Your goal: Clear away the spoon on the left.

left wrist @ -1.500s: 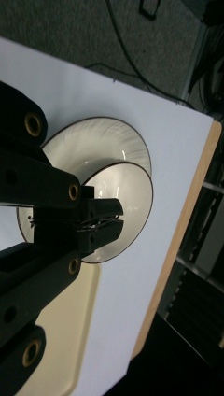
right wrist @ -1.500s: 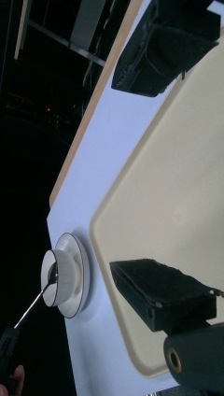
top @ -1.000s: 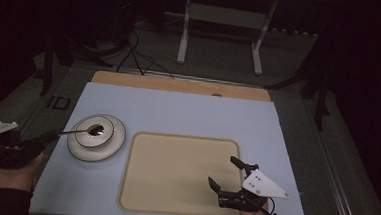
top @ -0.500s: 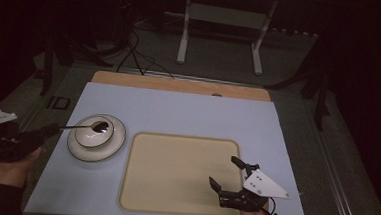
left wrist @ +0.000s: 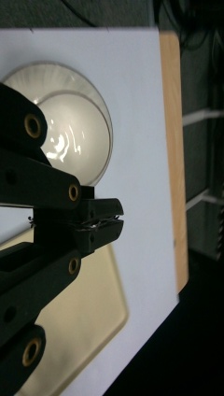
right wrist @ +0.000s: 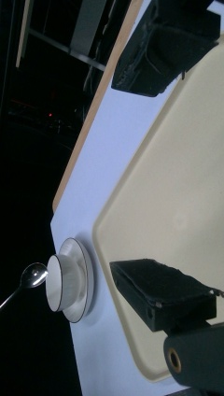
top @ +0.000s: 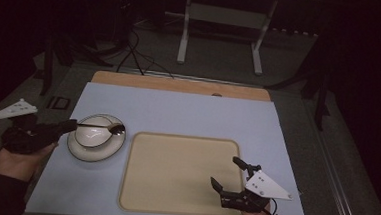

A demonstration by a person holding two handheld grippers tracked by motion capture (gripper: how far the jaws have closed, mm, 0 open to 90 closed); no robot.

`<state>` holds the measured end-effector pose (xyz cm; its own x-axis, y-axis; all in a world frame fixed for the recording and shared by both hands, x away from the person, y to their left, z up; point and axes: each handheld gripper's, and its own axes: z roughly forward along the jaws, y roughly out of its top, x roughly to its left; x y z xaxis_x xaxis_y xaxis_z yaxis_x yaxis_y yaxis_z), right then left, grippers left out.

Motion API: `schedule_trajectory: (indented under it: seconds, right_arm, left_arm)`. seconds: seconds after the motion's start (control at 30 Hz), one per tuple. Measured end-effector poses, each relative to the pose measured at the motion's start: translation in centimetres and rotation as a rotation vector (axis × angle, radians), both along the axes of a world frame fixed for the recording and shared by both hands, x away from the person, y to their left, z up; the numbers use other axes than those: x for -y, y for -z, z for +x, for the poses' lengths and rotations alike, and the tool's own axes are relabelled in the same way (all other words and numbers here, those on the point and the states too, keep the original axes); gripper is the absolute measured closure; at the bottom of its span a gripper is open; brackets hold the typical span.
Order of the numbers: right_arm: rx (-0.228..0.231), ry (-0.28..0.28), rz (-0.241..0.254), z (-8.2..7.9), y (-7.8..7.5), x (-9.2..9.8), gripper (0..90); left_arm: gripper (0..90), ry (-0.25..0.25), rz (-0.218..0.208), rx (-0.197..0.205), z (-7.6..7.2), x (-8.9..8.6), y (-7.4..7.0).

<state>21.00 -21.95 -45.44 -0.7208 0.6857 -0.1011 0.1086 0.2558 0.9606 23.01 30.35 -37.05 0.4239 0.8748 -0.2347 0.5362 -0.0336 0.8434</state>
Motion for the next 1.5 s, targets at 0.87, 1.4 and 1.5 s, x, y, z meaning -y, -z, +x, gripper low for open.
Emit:
schedule_trajectory:
  seconds: [0.87, 1.4, 1.5]
  right_arm:
    - [0.002, 0.036, 0.006, -0.8, 0.0, 0.9, 11.6]
    - [0.0, 0.035, 0.0, -0.8, 0.1, 0.9, 11.6]
    - [-0.001, 0.035, 0.001, -0.8, 0.1, 0.9, 11.6]
  left_arm:
    - [89.9, 0.341, 0.18, -0.07, 2.9, 6.5, -2.0]
    - [89.8, 0.555, 0.266, -0.131, 3.5, 10.4, -2.3]
    - [89.8, 0.584, 0.289, -0.149, 3.6, 11.1, -2.1]
